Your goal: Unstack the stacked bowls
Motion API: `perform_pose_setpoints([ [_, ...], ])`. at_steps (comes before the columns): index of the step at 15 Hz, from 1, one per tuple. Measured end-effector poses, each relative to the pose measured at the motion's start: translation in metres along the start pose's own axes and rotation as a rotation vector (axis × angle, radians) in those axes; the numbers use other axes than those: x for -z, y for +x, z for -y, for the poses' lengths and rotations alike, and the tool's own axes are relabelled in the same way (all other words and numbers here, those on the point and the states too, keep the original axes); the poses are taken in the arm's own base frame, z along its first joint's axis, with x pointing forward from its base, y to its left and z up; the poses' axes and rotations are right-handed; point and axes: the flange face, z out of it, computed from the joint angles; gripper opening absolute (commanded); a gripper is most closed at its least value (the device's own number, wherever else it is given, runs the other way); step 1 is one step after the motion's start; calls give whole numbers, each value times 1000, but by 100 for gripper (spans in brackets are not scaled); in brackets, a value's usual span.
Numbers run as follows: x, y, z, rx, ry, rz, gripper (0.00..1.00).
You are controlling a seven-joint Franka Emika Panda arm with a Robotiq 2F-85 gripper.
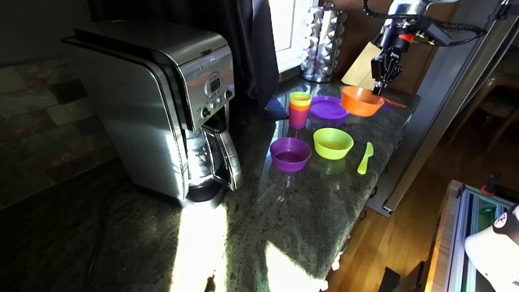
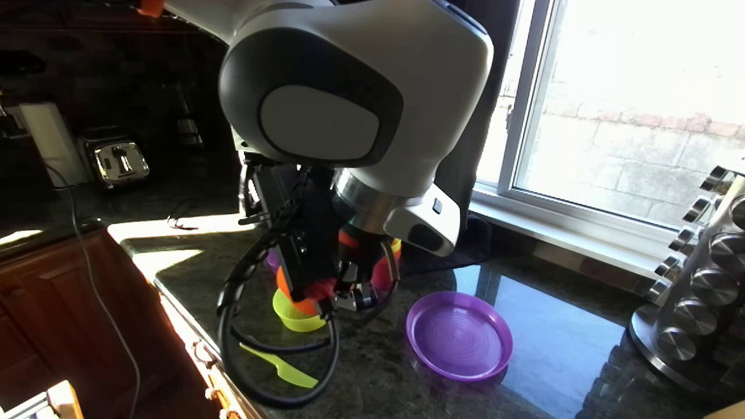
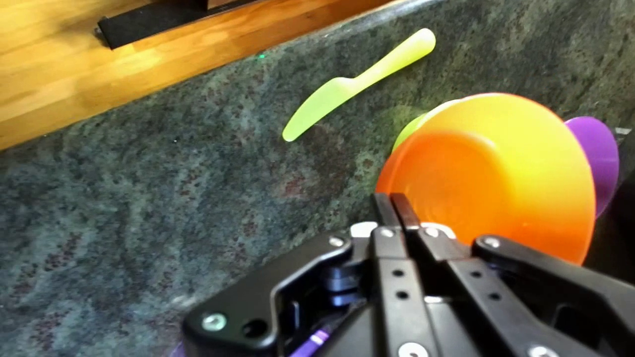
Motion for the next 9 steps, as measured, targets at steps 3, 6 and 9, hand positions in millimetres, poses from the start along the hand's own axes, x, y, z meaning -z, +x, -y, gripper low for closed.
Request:
perform_pose_setpoints([
  [3, 0, -1, -23, -49, 10, -2, 1],
  [6, -9, 2, -39, -92, 9, 7, 1],
  [9, -20, 13, -52, -151, -3, -16, 1],
])
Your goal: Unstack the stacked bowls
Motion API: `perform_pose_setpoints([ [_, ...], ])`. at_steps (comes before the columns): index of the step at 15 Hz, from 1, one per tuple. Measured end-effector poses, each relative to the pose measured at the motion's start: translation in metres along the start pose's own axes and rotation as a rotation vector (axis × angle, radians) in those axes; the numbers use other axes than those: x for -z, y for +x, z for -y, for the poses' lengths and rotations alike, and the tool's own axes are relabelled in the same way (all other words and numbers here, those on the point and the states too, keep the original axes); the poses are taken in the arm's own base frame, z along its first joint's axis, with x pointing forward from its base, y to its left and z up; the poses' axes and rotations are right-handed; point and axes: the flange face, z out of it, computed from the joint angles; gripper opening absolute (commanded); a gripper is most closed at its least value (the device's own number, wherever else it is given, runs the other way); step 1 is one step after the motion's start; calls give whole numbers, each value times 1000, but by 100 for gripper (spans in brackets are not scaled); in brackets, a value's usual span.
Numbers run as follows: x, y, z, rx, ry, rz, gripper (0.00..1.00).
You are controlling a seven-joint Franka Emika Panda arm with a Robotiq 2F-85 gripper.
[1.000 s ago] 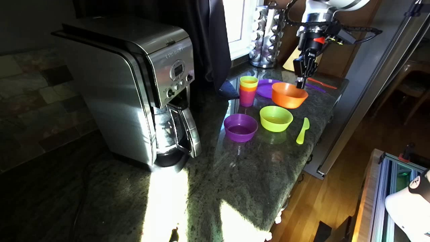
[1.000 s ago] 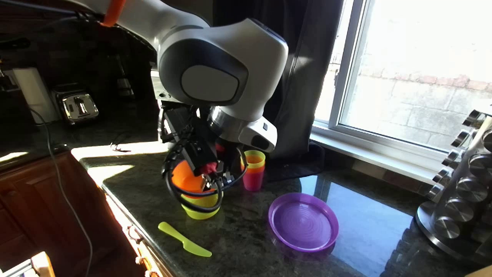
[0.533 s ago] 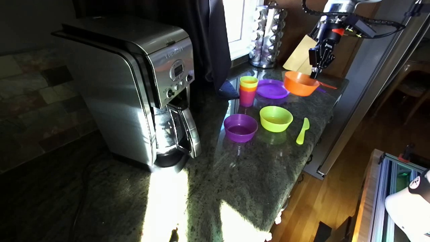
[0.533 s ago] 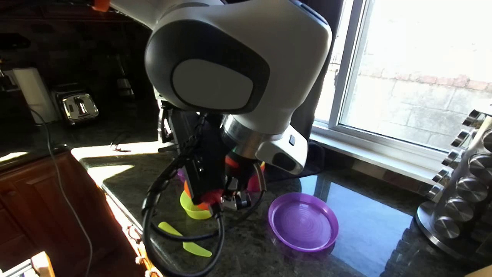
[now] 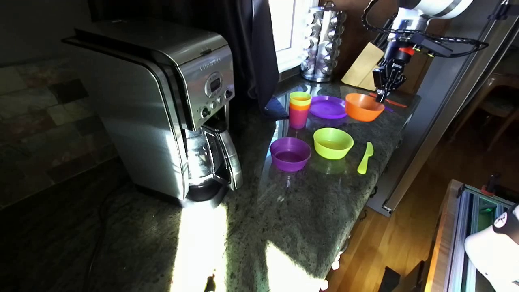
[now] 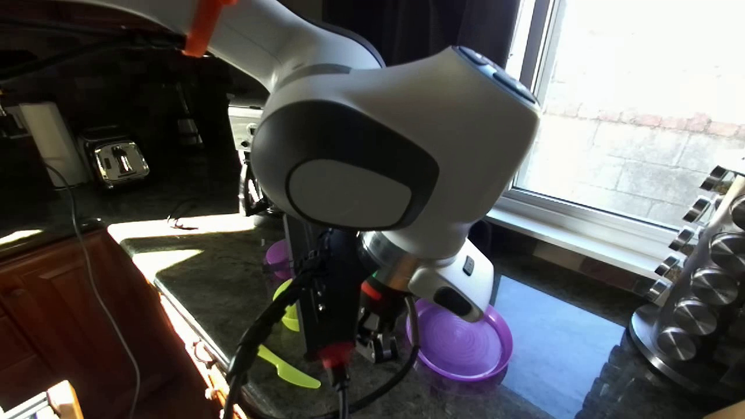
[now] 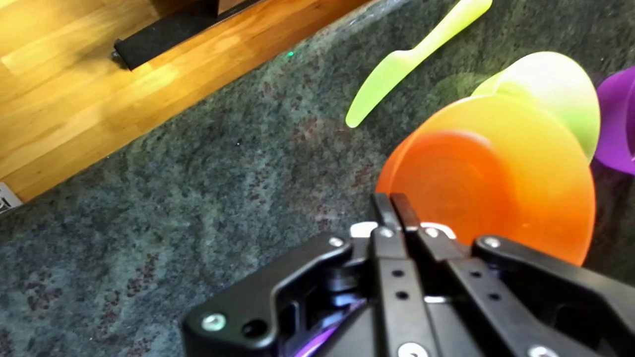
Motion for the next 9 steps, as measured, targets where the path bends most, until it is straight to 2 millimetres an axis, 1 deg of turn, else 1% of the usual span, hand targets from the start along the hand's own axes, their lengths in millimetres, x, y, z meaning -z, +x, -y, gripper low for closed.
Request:
perform_pose_setpoints([
  [3, -15, 13, -5, -53, 0, -19, 1],
  [9, -45, 32, -4, -104, -19, 17, 1],
])
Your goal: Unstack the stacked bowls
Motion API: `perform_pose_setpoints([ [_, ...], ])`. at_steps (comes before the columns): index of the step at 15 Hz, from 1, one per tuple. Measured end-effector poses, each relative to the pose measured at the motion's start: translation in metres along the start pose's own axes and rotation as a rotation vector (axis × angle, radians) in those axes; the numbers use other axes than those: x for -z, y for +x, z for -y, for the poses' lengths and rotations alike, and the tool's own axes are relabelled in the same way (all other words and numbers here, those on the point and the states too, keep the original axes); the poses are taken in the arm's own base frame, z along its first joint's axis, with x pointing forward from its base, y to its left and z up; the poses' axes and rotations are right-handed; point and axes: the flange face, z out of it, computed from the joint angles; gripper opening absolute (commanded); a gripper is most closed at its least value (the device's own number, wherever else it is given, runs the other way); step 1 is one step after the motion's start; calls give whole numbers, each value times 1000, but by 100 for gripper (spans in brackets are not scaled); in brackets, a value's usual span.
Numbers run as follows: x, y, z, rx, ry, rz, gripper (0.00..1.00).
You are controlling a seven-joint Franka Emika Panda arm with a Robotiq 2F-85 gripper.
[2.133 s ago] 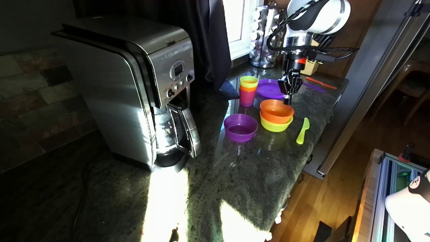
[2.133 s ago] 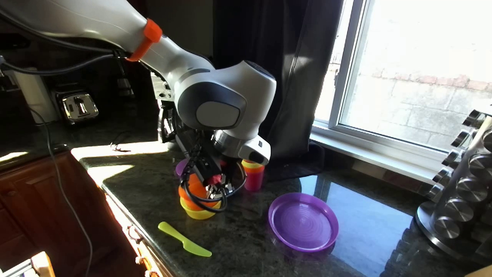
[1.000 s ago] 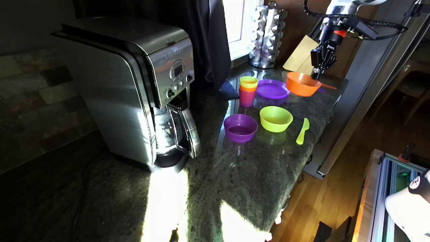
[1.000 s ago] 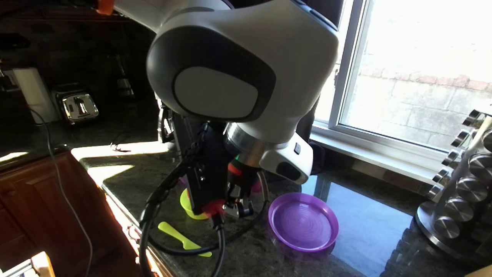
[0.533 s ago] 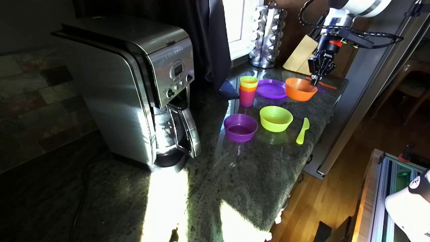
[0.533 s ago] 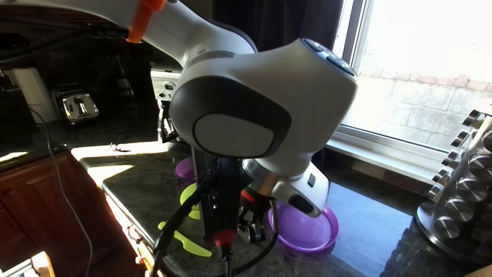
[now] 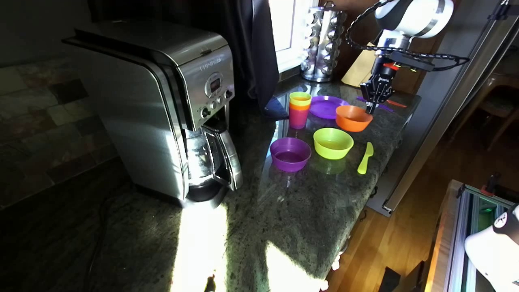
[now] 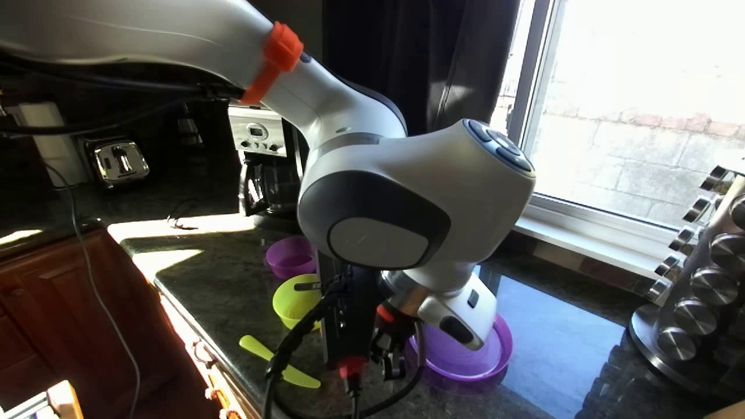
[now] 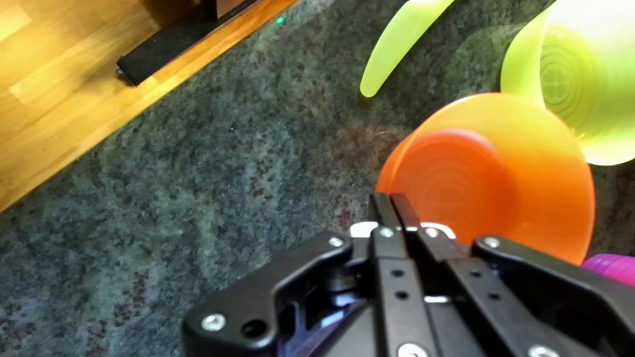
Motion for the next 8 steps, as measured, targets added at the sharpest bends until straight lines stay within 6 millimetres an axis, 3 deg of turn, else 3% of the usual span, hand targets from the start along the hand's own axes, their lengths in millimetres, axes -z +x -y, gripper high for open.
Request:
perform_pose_setpoints([
  [7, -22, 12, 0, -39, -22, 39, 1],
  [8, -24, 13, 0, -43, -24, 44, 28],
])
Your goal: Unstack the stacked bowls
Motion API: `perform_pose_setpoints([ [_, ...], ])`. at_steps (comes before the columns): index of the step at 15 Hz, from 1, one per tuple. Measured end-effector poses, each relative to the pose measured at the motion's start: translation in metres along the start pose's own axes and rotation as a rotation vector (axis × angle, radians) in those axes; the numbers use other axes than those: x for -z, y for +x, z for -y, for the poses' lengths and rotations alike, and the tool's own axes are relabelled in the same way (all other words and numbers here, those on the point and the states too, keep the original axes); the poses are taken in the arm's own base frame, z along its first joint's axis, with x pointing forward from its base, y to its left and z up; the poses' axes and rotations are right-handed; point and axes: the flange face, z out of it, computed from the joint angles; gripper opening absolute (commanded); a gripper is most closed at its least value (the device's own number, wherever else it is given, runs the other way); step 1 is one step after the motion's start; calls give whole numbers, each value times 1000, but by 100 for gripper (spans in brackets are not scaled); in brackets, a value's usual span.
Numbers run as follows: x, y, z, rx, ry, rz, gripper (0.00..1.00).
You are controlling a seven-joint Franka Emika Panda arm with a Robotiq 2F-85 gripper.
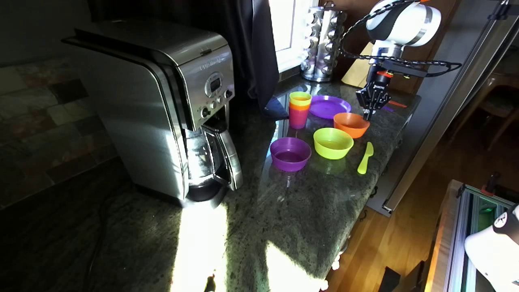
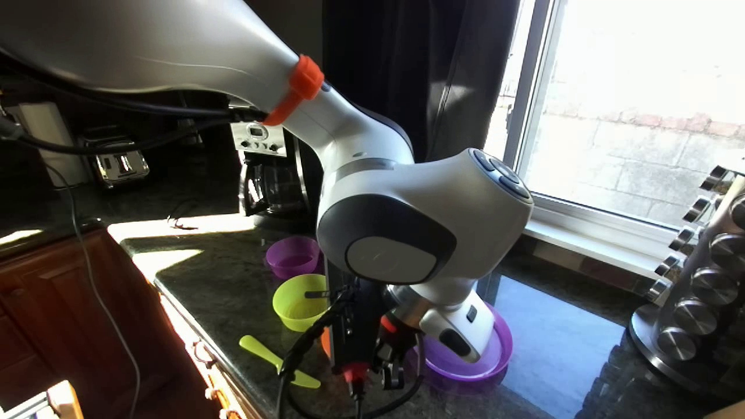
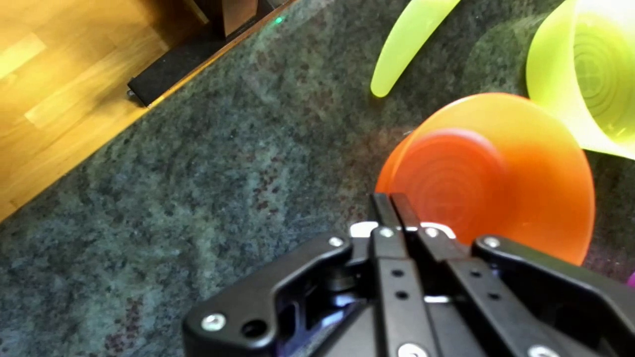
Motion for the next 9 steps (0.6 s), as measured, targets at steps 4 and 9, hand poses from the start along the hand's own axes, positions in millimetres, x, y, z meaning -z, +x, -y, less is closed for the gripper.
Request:
perform_pose_setpoints([
  [4, -3, 4, 1, -18, -5, 5, 50],
  [9, 8, 2, 8, -15, 0, -18, 88],
])
